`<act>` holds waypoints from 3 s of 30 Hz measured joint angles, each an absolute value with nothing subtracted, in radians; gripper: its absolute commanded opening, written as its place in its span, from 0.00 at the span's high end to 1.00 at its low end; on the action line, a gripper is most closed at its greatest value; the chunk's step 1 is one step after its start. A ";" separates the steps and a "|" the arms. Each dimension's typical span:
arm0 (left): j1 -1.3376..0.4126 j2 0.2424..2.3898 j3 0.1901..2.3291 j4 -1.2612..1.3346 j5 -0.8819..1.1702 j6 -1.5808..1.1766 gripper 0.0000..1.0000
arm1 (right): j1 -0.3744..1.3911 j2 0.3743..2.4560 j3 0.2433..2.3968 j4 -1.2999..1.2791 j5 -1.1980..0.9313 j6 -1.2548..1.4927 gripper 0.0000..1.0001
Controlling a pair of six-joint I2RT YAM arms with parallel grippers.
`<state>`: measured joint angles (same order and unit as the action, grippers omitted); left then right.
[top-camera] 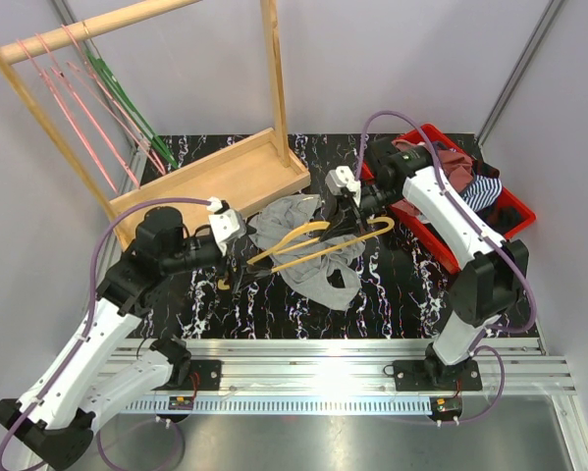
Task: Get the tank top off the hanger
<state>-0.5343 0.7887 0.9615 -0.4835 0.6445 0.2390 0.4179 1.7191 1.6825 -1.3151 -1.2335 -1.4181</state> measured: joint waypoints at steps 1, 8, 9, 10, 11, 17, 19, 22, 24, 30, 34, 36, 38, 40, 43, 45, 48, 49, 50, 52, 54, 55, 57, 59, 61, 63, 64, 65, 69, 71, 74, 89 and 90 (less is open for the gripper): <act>-0.532 0.792 0.962 -0.491 0.650 0.251 0.01 | 0.418 1.715 1.671 -1.322 -1.239 -1.439 1.00; -0.526 0.810 0.963 -0.610 0.678 0.368 0.03 | 0.412 1.697 1.653 -1.337 -1.252 -1.523 1.00; -0.526 0.809 0.963 -0.620 0.678 0.379 0.04 | 0.409 1.697 1.655 -1.338 -1.253 -1.530 1.00; -0.526 0.807 0.963 -0.629 0.678 0.389 0.05 | 0.405 1.697 1.657 -1.338 -1.255 -1.535 1.00; -0.526 0.805 0.962 -0.636 0.678 0.397 0.05 | 0.401 1.697 1.658 -1.338 -1.260 -1.540 1.00; -0.526 0.785 0.958 -0.638 0.666 0.432 0.16 | 0.383 1.697 1.665 -1.340 -1.280 -1.555 1.00; -0.526 0.786 0.958 -0.643 0.656 0.445 0.21 | 0.380 1.697 1.670 -1.341 -1.285 -1.558 1.00; -0.526 0.788 0.958 -0.654 0.640 0.464 0.26 | 0.378 1.697 1.675 -1.341 -1.288 -1.564 1.00; -0.526 0.788 0.958 -0.659 0.628 0.479 0.29 | 0.377 1.697 1.675 -1.341 -1.293 -1.568 1.00; -0.526 0.811 0.958 -0.663 0.591 0.521 0.58 | 0.373 1.697 1.675 -1.341 -1.300 -1.575 1.00; -0.526 0.820 0.958 -0.666 0.570 0.538 1.00 | 0.371 1.697 1.675 -1.341 -1.304 -1.576 1.00; -0.525 0.820 0.958 -0.664 0.551 0.550 1.00 | 0.371 1.696 1.675 -1.341 -1.304 -1.580 1.00; -0.525 0.820 0.958 -0.659 0.536 0.548 1.00 | 0.371 1.695 1.676 -1.340 -1.304 -1.586 0.98; -0.526 0.819 0.958 -0.656 0.518 0.540 1.00 | 0.371 1.695 1.675 -1.340 -1.304 -1.586 0.62; -0.526 0.819 0.958 -0.665 0.470 0.515 1.00 | 0.366 1.688 1.673 -1.340 -1.319 -1.544 0.00; -0.526 0.819 0.957 -0.670 0.429 0.486 1.00 | 0.356 1.668 1.667 -1.322 -1.330 -1.463 0.00; -0.524 0.816 0.950 -0.671 0.376 0.432 1.00 | 0.344 1.599 1.633 -1.171 -1.315 -1.238 0.00; -0.524 0.813 0.946 -0.672 0.364 0.418 1.00 | 0.342 1.571 1.614 -1.107 -1.302 -1.167 0.00; -0.524 0.809 0.941 -0.672 0.348 0.401 1.00 | 0.339 1.533 1.583 -1.015 -1.280 -1.084 0.00; -0.524 0.803 0.939 -0.676 0.318 0.366 1.00 | 0.339 1.452 1.516 -0.847 -1.213 -0.942 0.00; -0.524 0.794 0.939 -0.675 0.289 0.327 1.00 | 0.337 1.400 1.478 -0.721 -1.142 -0.848 0.00; -0.524 0.790 0.939 -0.675 0.276 0.311 1.00 | 0.337 1.383 1.469 -0.658 -1.095 -0.795 0.00; -0.524 0.778 0.940 -0.669 0.240 0.265 1.00 | 0.335 1.377 1.465 -0.562 -1.010 -0.709 0.00; -0.524 0.765 0.942 -0.659 0.203 0.220 1.00 | 0.328 1.383 1.462 -0.483 -0.920 -0.619 0.00; -0.524 0.756 0.956 -0.656 0.167 0.174 1.00 | 0.324 1.390 1.449 -0.417 -0.816 -0.522 0.00; -0.524 0.751 0.977 -0.654 0.121 0.125 1.00 | 0.321 1.393 1.425 -0.360 -0.702 -0.424 0.00; -0.524 0.748 0.993 -0.654 0.092 0.096 1.00 | 0.321 1.394 1.415 -0.344 -0.664 -0.392 0.00; -0.524 0.747 1.011 -0.656 0.059 0.062 1.00 | 0.319 1.397 1.405 -0.329 -0.615 -0.356 0.00; -0.524 0.748 1.093 -0.661 -0.103 -0.093 1.00 | 0.318 1.419 1.400 -0.308 -0.528 -0.272 0.00; -0.524 0.749 1.128 -0.661 -0.183 -0.167 1.00 | 0.318 1.427 1.400 -0.300 -0.506 -0.242 0.00; -0.524 0.757 1.172 -0.653 -0.280 -0.276 1.00 | 0.318 1.441 1.399 -0.284 -0.486 -0.203 0.00; -0.516 1.021 1.497 -0.567 -0.518 -0.559 1.00 | 0.318 1.455 1.383 -0.242 -0.472 -0.134 0.00; -0.512 1.038 1.514 -0.567 -0.529 -0.569 1.00 | 0.318 1.455 1.383 -0.239 -0.471 -0.133 0.00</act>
